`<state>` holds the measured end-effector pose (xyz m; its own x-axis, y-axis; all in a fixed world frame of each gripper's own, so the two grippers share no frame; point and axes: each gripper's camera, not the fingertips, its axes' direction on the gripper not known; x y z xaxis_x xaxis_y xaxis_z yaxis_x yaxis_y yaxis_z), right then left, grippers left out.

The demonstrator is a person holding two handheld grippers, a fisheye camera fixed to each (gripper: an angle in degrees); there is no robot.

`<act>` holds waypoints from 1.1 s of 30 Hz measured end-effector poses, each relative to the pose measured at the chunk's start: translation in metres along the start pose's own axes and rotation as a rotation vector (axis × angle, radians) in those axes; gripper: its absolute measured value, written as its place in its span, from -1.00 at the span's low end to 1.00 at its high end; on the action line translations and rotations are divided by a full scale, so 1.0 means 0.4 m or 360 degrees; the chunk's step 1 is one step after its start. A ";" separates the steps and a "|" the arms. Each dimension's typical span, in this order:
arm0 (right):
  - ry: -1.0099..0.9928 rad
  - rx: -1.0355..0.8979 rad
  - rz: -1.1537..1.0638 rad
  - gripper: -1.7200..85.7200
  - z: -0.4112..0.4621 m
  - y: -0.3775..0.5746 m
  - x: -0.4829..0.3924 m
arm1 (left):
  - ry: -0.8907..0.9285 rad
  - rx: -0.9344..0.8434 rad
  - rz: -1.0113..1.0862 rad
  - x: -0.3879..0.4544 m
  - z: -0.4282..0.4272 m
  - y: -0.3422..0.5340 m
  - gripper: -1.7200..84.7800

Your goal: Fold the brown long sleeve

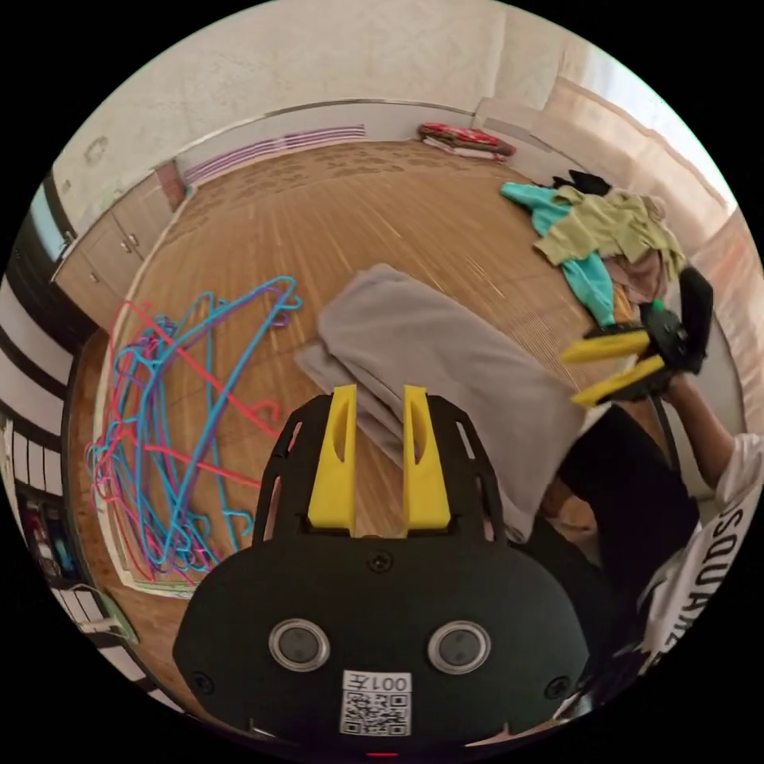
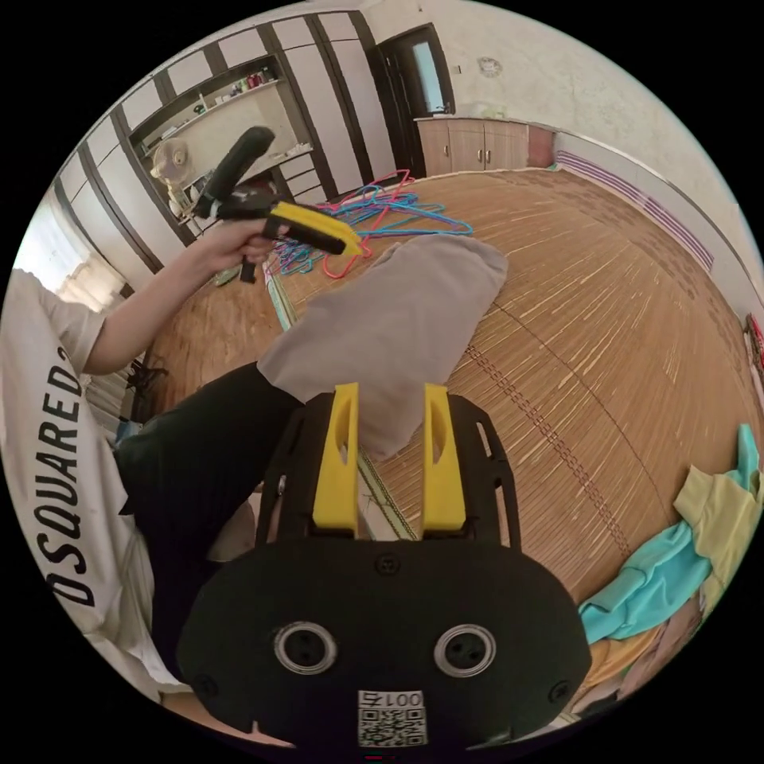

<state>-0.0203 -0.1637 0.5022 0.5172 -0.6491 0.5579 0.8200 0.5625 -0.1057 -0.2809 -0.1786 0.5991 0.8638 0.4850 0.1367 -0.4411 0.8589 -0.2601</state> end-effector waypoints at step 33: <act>-0.0224 0.0094 0.0350 -0.79 0.245 -0.034 0.254 | 0.0077 0.0030 -0.0260 0.059 0.259 0.012 -0.87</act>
<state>-0.0031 -0.1871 0.6409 0.6389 -0.4325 0.6362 0.6737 0.7138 -0.1913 -0.2880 -0.1460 0.6998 0.9348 0.3307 0.1294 -0.2982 0.9288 -0.2199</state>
